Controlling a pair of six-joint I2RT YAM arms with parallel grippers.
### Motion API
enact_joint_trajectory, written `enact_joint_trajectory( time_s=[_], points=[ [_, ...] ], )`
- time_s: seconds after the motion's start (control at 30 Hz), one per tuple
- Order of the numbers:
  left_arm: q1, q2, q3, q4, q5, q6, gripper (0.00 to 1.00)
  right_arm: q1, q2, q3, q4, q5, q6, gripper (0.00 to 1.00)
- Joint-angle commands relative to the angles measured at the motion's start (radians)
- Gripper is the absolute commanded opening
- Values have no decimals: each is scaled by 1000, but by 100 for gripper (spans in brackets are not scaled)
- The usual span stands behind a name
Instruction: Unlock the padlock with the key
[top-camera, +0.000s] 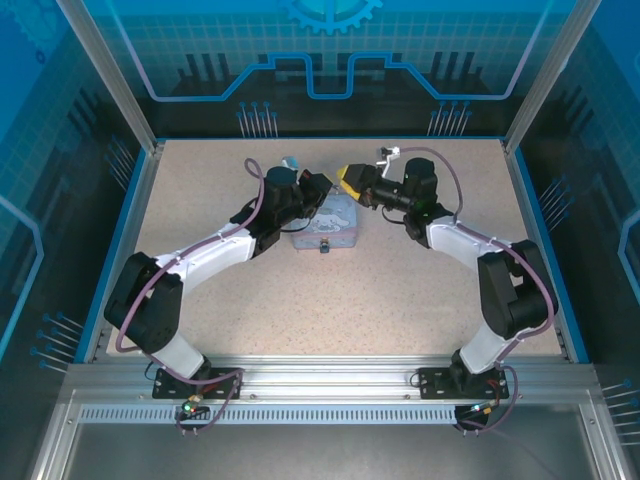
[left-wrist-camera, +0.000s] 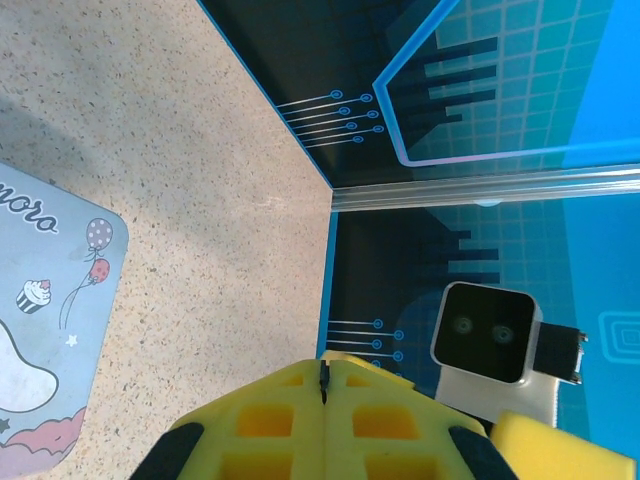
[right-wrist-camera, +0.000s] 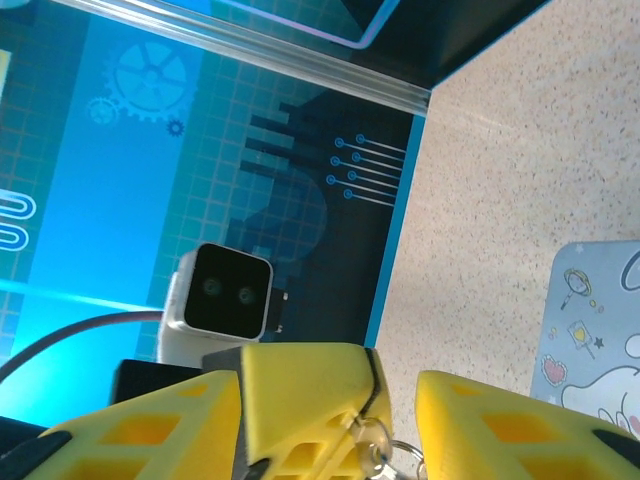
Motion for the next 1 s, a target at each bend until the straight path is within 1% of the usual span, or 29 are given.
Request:
enact_joint_trajectory(
  time_s=[0.0, 0.13, 0.27, 0.33, 0.67, 0.8, 0.9, 0.97],
  points=[
    [-9, -26, 29, -1, 12, 25, 0, 16, 21, 30, 54, -35, 6, 48],
    [-10, -23, 32, 0, 8, 25, 0, 26, 28, 24, 73, -48, 15, 44],
    [-12, -18, 37, 1, 6, 27, 0, 30, 21, 0, 89, -47, 23, 36],
    [-12, -17, 38, -3, 4, 29, 0, 30, 16, -14, 98, -44, 27, 34],
    [-13, -19, 34, 3, -12, 32, 0, 33, 1, -67, 141, -34, 59, 32],
    [-13, -20, 34, 5, -15, 31, 0, 35, 1, -77, 145, -29, 63, 33],
    [-13, -18, 35, 6, -14, 32, 0, 37, 1, -82, 142, -26, 63, 41],
    [-13, -18, 36, 6, -14, 31, 0, 37, 0, -84, 141, -24, 62, 44]
  ],
)
